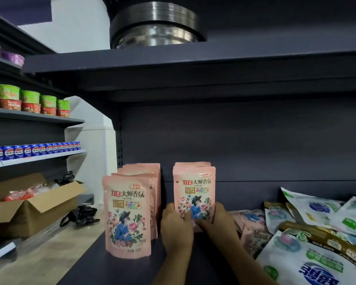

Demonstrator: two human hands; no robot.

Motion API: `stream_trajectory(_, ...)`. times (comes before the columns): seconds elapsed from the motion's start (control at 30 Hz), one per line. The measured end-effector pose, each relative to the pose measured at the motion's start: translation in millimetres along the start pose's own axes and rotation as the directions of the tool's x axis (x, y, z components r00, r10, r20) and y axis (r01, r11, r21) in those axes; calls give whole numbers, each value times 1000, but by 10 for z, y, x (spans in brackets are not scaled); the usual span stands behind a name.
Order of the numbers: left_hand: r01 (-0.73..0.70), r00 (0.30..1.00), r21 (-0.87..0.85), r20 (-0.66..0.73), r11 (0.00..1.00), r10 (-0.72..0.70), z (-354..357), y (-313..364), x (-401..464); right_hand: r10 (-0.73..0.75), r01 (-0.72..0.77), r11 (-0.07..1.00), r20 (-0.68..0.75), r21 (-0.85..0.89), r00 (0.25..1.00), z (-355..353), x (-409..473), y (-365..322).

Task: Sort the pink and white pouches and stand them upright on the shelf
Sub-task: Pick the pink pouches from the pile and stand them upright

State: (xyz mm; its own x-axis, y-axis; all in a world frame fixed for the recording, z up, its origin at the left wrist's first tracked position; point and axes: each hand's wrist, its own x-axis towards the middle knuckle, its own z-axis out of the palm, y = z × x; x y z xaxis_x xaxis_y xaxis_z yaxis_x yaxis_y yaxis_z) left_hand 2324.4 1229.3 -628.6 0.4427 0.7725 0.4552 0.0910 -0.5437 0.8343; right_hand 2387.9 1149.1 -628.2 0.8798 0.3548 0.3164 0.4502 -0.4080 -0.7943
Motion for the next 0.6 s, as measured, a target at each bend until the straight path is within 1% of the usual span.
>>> stream_trajectory(0.13, 30, 1000, -81, -2, 996, -30, -7, -19, 20, -13, 12, 1000, 12, 19, 1000, 2, -9, 14)
stream_trajectory(0.23, 104, 992, -215, 90, 971, -87, 4, -10, 4, -3, 3, 1000, -2, 28, 1000, 5, -14, 21)
stream_trajectory(0.3, 150, 983, -269, 141, 951, -115, -1, 9, -6, -2, 2, 999, 4, 35, 1000, 0, -18, 25)
stream_trajectory(0.47, 188, 976, -315, 167, 930, -141, 13, 10, 22, -10, 10, 999, 5, 34, 1000, 4, -14, 30)
stream_trajectory(0.6, 182, 975, -298, 179, 937, -132, 31, 5, 37, 10, -11, 1000, 36, 24, 999, -4, -6, 6)
